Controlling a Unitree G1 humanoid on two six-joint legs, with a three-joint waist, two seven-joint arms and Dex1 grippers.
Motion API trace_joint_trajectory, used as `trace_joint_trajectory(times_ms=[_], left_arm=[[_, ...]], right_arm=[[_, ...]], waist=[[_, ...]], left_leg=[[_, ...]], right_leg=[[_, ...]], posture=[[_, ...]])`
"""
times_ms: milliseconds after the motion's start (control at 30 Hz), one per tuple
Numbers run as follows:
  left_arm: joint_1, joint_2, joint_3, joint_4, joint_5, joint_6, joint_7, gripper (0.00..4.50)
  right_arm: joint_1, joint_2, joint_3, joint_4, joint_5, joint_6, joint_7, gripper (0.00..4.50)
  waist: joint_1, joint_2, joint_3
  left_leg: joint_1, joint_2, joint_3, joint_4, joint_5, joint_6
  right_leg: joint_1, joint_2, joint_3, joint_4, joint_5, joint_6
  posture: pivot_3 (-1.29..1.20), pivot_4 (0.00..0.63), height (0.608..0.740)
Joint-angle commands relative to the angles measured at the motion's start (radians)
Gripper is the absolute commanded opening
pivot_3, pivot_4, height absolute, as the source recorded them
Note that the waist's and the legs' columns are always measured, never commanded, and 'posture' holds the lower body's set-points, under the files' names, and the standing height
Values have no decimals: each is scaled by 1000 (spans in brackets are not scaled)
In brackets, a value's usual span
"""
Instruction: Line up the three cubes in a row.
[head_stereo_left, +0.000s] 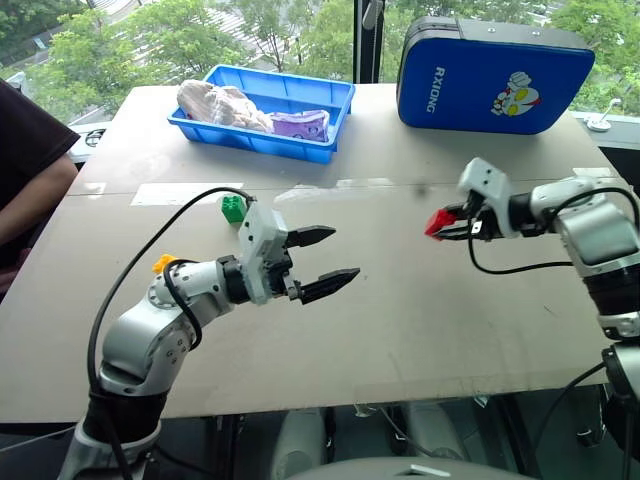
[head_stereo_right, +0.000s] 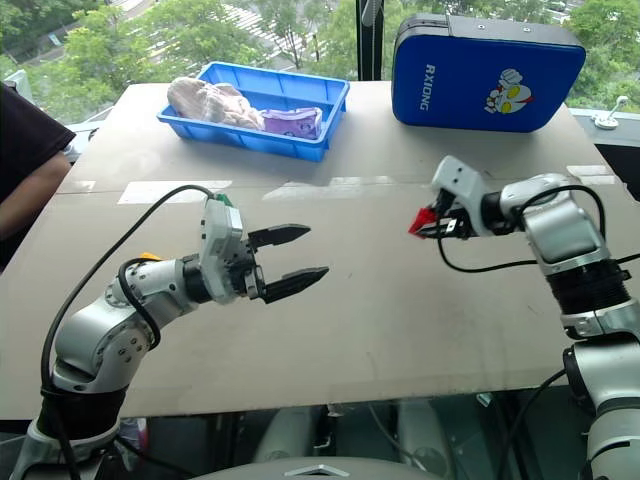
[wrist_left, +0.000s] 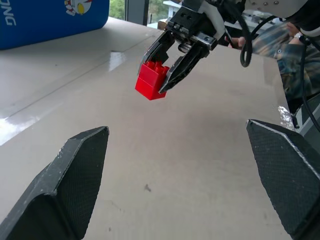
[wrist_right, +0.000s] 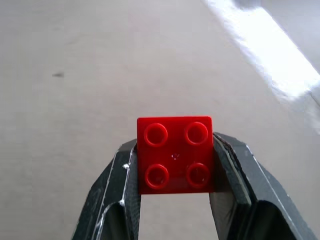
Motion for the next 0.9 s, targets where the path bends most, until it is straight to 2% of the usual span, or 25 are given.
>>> trace_joint_trajectory(times_ms=[33, 233, 567, 900], left_arm=[[43, 52, 51, -79, -26, -2, -35, 4500], [111, 118, 78, -94, -5, -36, -81, 4500], [121, 117, 76, -92, 0, -49, -72, 4500], [151, 115, 81, -72, 17, -91, -94, 4500]], right_arm=[[-31, 17, 88, -12, -75, -50, 23, 1308], [-71, 50, 152, 71, -141, -129, 46, 1308], [-101, 90, 152, 123, -168, -170, 92, 1308], [-134, 117, 149, 239, -209, -301, 118, 1308]], waist=[[3, 0, 0], [6, 0, 0], [3, 0, 0], [2, 0, 0]], left_leg=[[0, 0, 0, 1, 0, 0], [0, -1, 1, 2, 0, 0], [0, -1, 1, 1, 0, 0], [0, -1, 2, 1, 0, 0]], right_leg=[[0, -1, 0, 0, 0, 0], [1, -3, 1, 0, 0, -1], [0, -1, 0, 0, 0, -1], [0, -1, 0, 0, 0, -1]], posture=[[0, 150, 740], [0, 150, 740], [0, 150, 740], [0, 150, 740]])
